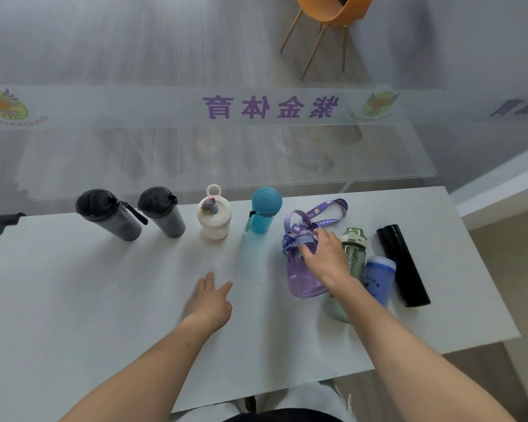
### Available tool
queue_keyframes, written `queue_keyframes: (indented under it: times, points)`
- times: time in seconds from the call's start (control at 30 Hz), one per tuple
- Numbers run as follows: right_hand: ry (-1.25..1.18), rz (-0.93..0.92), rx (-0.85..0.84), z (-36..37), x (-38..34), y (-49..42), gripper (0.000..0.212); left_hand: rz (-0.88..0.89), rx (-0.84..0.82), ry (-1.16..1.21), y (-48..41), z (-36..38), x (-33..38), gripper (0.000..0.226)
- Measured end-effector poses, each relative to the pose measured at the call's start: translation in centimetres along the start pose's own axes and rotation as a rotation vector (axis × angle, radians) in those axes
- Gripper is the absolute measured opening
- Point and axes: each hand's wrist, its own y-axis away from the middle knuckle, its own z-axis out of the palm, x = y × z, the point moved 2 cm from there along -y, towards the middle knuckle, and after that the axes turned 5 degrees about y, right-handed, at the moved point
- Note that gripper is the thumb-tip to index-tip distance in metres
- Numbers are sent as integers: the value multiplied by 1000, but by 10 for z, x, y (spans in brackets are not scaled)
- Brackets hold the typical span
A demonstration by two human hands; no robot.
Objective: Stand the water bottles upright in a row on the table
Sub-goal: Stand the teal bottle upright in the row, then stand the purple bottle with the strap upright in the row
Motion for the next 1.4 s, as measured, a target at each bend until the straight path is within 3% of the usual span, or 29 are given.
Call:
queue_keyframes:
  times: [0.33,0.73,1.07,1.4]
  points:
    - [46,61,-316,0,19,-31,92,-73,35,99,-2,15,58,60]
    - [-16,22,-440,0,28,-54,82,-177,86,126,-13,48,80,62]
    - [-29,-34,-228,-17,33,-51,65,-183,33,136,-15,39,84,63]
    - [-227,-105,42,-31,48,-49,76,-176,17,116,-15,39,84,64]
